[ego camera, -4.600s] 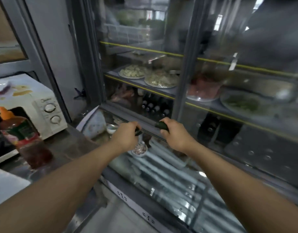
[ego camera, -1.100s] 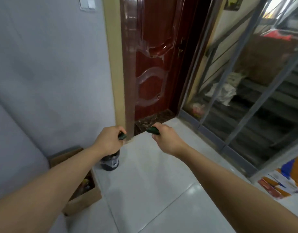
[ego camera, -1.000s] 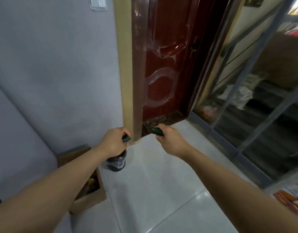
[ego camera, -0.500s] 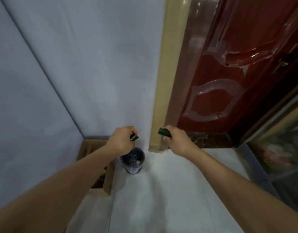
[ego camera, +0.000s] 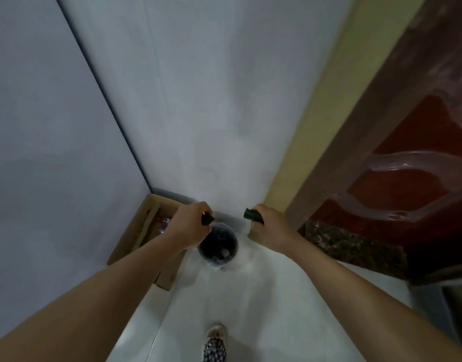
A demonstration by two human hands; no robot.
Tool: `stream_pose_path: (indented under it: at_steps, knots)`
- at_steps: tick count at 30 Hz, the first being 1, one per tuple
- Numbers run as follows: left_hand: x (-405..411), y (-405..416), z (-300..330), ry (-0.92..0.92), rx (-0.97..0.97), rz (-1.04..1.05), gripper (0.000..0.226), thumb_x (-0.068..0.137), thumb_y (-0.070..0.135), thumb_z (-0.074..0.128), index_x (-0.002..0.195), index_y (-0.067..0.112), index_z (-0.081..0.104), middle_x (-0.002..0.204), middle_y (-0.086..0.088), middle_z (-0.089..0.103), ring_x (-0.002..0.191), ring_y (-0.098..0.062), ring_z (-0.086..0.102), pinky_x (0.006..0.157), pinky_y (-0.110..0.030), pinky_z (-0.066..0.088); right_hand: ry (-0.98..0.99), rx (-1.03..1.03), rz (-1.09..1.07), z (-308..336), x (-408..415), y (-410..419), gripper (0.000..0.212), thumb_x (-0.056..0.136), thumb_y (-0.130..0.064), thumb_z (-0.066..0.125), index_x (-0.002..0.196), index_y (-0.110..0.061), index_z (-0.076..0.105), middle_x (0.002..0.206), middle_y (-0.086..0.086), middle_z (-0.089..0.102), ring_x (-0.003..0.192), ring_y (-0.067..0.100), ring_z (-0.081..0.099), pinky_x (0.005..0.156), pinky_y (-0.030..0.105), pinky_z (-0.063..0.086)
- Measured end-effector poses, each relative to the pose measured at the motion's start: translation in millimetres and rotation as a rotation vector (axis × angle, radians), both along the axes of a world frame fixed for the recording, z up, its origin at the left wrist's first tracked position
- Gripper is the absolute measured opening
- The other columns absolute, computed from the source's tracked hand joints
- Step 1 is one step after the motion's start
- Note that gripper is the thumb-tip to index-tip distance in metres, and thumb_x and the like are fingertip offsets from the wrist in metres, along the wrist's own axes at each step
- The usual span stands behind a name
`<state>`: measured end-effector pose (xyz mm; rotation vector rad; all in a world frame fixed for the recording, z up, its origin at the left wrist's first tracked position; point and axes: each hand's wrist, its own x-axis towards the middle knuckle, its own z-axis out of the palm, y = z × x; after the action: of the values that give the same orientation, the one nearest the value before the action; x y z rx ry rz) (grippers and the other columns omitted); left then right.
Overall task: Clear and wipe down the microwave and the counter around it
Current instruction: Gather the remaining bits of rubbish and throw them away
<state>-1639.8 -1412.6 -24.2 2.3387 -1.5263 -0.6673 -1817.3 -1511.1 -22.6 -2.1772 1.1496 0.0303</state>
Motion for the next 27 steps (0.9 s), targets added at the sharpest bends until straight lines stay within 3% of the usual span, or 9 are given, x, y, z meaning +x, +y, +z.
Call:
stream_pose_path:
  at_steps: [5, 8, 11, 20, 27]
  knots:
    - [20.3, -37.6, -30.0, 0.057, 0.057, 0.086, 0.025, 0.086, 0.018, 0.062, 0.111, 0.016, 0.061, 0.104, -0.005, 0.067, 0.092, -0.02, 0.061, 0.075, -0.027, 0.049, 0.037, 0.053, 0.071, -29.6, 32.0, -47.8, 0.022, 0.096, -0.015, 0.048, 0.116, -0.005, 0.049, 0.109, 0.016, 0.055, 0.096, 0.029, 0.055, 0.072, 0.031, 0.041]
    - [24.5, -53.0, -46.2, 0.068, 0.073, 0.155, 0.027, 0.086, 0.02, 0.063, 0.112, 0.015, 0.062, 0.104, -0.006, 0.067, 0.094, -0.023, 0.061, 0.076, -0.029, 0.048, 0.068, 0.091, 0.136, -46.8, 43.1, -73.1, 0.025, 0.097, -0.016, 0.048, 0.12, -0.006, 0.049, 0.11, 0.016, 0.056, 0.098, 0.03, 0.055, 0.075, 0.036, 0.045]
    - [22.6, -67.4, -63.6, 0.117, 0.083, 0.255, 0.026, 0.085, 0.021, 0.064, 0.111, 0.016, 0.062, 0.106, -0.004, 0.067, 0.095, -0.021, 0.061, 0.079, -0.028, 0.049, 0.093, 0.094, 0.221, -66.4, 50.9, -98.2, 0.026, 0.097, -0.018, 0.049, 0.121, -0.007, 0.049, 0.108, 0.016, 0.058, 0.095, 0.03, 0.057, 0.071, 0.032, 0.042]
    - [-28.6, -93.1, -135.3, 0.209, 0.104, 0.642, 0.03, 0.082, 0.019, 0.068, 0.11, 0.017, 0.059, 0.109, -0.005, 0.064, 0.097, -0.02, 0.06, 0.084, -0.031, 0.052, 0.16, 0.148, 0.55, -139.3, 53.5, -161.7, 0.027, 0.097, -0.021, 0.048, 0.119, -0.006, 0.049, 0.114, 0.017, 0.058, 0.103, 0.033, 0.054, 0.078, 0.033, 0.04]
    - [-56.6, -97.8, -223.0, 0.28, 0.149, 0.831, 0.029, 0.083, 0.019, 0.069, 0.11, 0.018, 0.06, 0.109, -0.003, 0.064, 0.097, -0.018, 0.061, 0.088, -0.035, 0.054, 0.193, 0.21, 0.616, -232.9, 56.0, -182.9, 0.037, 0.097, -0.021, 0.048, 0.132, -0.009, 0.045, 0.125, 0.016, 0.056, 0.113, 0.033, 0.052, 0.083, 0.03, 0.039]
